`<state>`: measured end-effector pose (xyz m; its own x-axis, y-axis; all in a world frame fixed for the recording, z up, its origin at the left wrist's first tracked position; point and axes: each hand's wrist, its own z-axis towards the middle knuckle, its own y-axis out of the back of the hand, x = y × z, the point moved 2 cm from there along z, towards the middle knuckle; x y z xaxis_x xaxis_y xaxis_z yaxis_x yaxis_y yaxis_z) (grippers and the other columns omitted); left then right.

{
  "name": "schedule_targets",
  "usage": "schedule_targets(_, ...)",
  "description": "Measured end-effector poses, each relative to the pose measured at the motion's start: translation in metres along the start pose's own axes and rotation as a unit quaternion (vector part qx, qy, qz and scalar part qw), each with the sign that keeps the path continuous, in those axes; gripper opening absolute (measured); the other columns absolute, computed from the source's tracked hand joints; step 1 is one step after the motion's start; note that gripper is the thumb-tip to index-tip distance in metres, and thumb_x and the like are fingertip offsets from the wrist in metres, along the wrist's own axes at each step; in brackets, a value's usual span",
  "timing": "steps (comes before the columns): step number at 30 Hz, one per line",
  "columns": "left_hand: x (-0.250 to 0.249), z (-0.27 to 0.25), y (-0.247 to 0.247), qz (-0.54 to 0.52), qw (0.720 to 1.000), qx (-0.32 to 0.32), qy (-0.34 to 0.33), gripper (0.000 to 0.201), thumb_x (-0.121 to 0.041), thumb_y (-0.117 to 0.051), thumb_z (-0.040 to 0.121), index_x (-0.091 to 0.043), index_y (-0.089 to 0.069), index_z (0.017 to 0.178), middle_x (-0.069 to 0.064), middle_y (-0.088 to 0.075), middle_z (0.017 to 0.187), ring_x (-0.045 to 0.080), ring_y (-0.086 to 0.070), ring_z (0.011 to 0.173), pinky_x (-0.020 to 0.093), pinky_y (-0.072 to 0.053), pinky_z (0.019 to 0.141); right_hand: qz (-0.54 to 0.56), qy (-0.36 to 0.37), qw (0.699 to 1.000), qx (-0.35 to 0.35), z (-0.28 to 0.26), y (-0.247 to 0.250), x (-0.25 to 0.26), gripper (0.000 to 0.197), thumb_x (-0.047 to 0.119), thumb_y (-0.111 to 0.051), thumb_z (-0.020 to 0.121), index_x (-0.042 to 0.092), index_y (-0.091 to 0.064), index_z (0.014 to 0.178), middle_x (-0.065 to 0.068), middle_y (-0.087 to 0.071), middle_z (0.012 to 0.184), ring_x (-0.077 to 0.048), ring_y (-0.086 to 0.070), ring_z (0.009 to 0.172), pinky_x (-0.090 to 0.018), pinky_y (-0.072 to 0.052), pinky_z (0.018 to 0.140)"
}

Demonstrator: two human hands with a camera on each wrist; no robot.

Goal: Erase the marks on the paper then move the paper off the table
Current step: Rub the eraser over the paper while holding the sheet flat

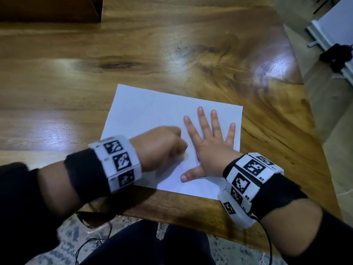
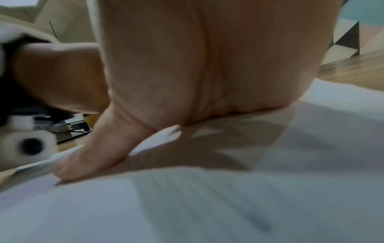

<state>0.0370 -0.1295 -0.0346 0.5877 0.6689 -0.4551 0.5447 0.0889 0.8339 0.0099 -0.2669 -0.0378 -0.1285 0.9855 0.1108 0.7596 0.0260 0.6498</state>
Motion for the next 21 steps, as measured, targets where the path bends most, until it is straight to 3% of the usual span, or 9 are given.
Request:
schedule_targets(3,0.003,-0.027,-0.011,-0.026,0.995,0.075,-0.053,0.006,-0.013,-0.060,0.079,-0.014,-0.066,0.079,-0.007,-0.048,0.072,0.011,-0.050,0.067,0.021,-0.036,0.063,-0.003,-0.001,1.000,0.004,0.001,0.000,0.000,0.140,0.077,-0.066,0.056,0.034,0.049,0.123,0.000,0.063,0.125,-0.030,0.055,0.118,-0.066,0.024,0.097)
schedule_targets(5,0.006,-0.024,-0.003,-0.040,0.994,0.101,-0.023,0.009,-0.018,-0.061,0.078,-0.019,-0.069,0.081,-0.004,-0.055,0.080,0.017,-0.057,0.078,0.022,-0.040,0.070,-0.005,-0.002,1.000,0.005,0.001,0.000,0.001,0.140,0.076,-0.066,0.056,0.034,0.049,0.123,0.000,0.064,0.125,-0.030,0.055,0.118,-0.065,0.025,0.096)
schedule_targets(7,0.005,-0.007,0.006,-0.036,0.999,0.031,-0.012,0.012,-0.020,-0.056,0.079,-0.014,-0.066,0.080,0.005,-0.058,0.083,0.024,-0.056,0.079,0.024,-0.039,0.069,-0.004,-0.002,1.000,0.005,0.000,0.000,0.001,0.139,0.076,-0.066,0.057,0.035,0.049,0.122,0.000,0.064,0.124,-0.030,0.056,0.117,-0.065,0.025,0.096)
schedule_targets(10,-0.007,0.010,0.009,-0.032,0.999,-0.033,0.000,0.007,-0.009,-0.053,0.081,-0.009,-0.061,0.081,0.002,-0.043,0.080,0.021,-0.043,0.072,0.027,-0.032,0.065,-0.005,-0.005,1.000,0.002,-0.001,0.001,0.001,0.138,0.076,-0.066,0.057,0.036,0.049,0.122,0.001,0.063,0.124,-0.029,0.055,0.118,-0.064,0.024,0.097)
schedule_targets(13,-0.005,-0.016,0.000,-0.029,0.998,0.026,-0.054,0.013,-0.016,-0.051,0.081,-0.011,-0.056,0.070,0.000,-0.041,0.074,0.019,-0.039,0.066,0.028,-0.026,0.061,-0.005,-0.004,1.000,0.006,0.000,0.001,0.002,0.139,0.076,-0.066,0.056,0.035,0.049,0.122,-0.001,0.063,0.125,-0.030,0.055,0.119,-0.065,0.024,0.097)
schedule_targets(16,-0.007,-0.024,0.002,0.007,0.995,0.089,-0.048,0.011,-0.014,-0.054,0.082,-0.008,-0.062,0.079,0.008,-0.049,0.082,0.027,-0.050,0.076,0.028,-0.032,0.064,-0.007,-0.006,1.000,0.007,0.000,0.001,0.002,0.139,0.077,-0.066,0.056,0.034,0.049,0.122,-0.001,0.064,0.124,-0.031,0.054,0.119,-0.066,0.023,0.098)
schedule_targets(21,-0.010,0.013,0.015,0.022,1.000,-0.010,-0.017,0.006,-0.007,-0.053,0.080,-0.009,-0.058,0.083,0.001,-0.037,0.081,0.023,-0.042,0.073,0.029,-0.034,0.064,-0.007,-0.002,1.000,0.001,-0.001,0.000,0.001,0.139,0.078,-0.065,0.054,0.035,0.048,0.123,0.001,0.065,0.121,-0.030,0.054,0.119,-0.066,0.023,0.097)
